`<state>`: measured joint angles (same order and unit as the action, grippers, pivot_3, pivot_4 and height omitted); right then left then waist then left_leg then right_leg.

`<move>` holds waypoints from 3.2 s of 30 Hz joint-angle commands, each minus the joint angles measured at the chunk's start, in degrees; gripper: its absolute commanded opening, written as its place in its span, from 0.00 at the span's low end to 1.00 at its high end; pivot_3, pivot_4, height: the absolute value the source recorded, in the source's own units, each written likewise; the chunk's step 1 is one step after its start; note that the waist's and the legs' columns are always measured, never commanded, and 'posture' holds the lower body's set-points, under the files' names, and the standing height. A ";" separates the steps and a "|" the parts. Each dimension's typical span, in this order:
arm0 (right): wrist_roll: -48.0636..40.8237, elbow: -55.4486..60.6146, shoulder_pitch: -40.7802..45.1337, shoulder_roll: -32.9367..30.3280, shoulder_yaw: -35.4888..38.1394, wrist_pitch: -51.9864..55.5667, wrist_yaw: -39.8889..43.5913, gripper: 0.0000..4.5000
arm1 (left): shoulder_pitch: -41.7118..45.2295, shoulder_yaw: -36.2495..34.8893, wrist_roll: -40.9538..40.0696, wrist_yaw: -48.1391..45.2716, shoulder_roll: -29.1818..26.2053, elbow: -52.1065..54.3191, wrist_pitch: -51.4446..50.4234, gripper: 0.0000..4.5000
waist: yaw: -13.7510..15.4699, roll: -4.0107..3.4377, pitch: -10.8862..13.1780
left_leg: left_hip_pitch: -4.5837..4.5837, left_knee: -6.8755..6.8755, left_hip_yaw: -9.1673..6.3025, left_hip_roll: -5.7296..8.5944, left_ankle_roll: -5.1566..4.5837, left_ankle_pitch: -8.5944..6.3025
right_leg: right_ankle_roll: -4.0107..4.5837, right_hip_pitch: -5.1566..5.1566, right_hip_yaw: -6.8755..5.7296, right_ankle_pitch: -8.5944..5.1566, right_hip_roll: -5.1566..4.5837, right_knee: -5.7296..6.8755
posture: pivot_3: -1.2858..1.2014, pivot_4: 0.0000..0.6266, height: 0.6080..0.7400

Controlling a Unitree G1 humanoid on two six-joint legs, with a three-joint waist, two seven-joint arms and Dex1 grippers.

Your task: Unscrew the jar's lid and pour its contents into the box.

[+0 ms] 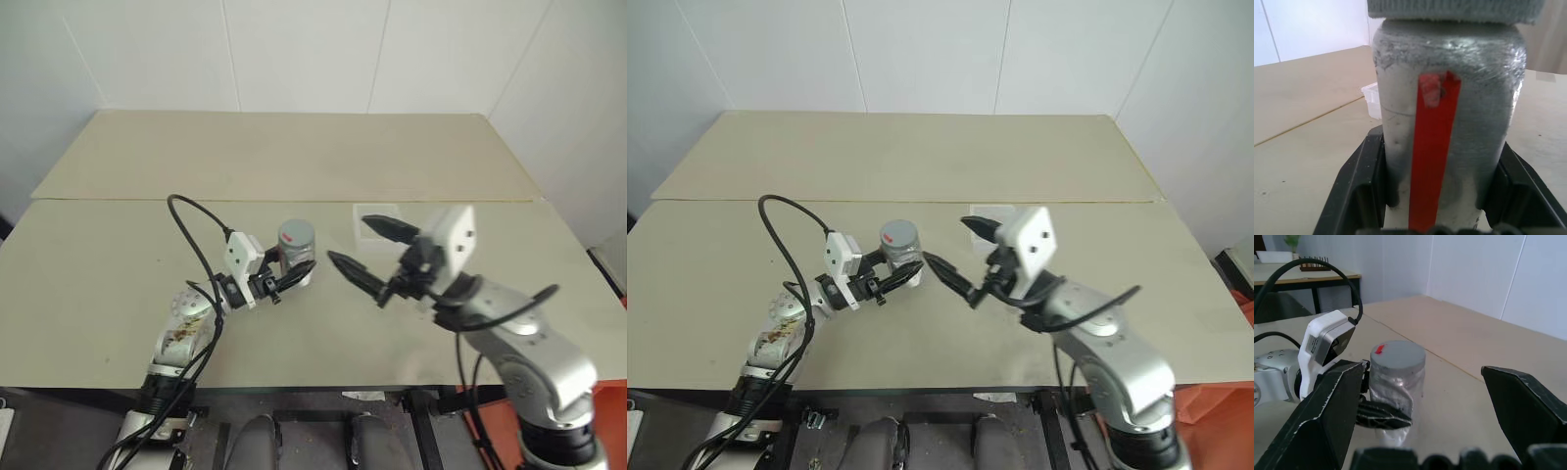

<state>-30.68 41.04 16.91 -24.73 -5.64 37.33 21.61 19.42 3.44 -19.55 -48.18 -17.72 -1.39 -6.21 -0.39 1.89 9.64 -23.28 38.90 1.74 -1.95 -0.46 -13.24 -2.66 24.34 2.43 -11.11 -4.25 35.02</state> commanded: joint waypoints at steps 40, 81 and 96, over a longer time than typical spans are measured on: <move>8.90 -8.80 4.86 6.25 -2.96 -5.01 3.39 0.61 | 1.38 4.64 1.36 -2.79 2.50 0.99 3.99 0.47 | -0.37 0.00 0.00 | 0.03 -0.04 -0.02 -0.05 -0.01 0.01 | 0.03 0.02 -0.01 0.01 0.07 0.02 | 0.52 0.24 1.00; -16.15 -51.36 30.93 -20.47 -4.31 -23.60 70.88 0.99 | -0.17 11.21 -0.89 -7.85 2.64 10.28 2.05 0.47 | -0.21 -0.03 0.04 | 0.03 -0.06 -0.05 -0.22 -0.02 0.00 | 0.20 0.06 0.01 0.06 0.28 -0.01 | 0.52 0.24 1.00; -8.13 -5.09 -0.78 -15.38 16.08 -11.76 17.64 0.99 | 4.21 8.01 3.13 -3.85 4.07 -0.27 8.05 0.47 | 0.21 -0.04 0.03 | 0.08 -0.01 -0.05 -0.23 0.00 0.01 | -0.19 0.05 0.06 -0.15 0.35 0.07 | 0.52 0.24 1.00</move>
<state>-42.38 30.27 16.91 -40.99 10.32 23.51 48.52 22.49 12.02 -17.02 -52.71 -14.07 -1.66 -0.21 -0.18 1.84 9.67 -23.21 38.88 1.66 -2.17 -0.44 -13.20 -2.84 24.42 2.48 -11.26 -3.90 35.09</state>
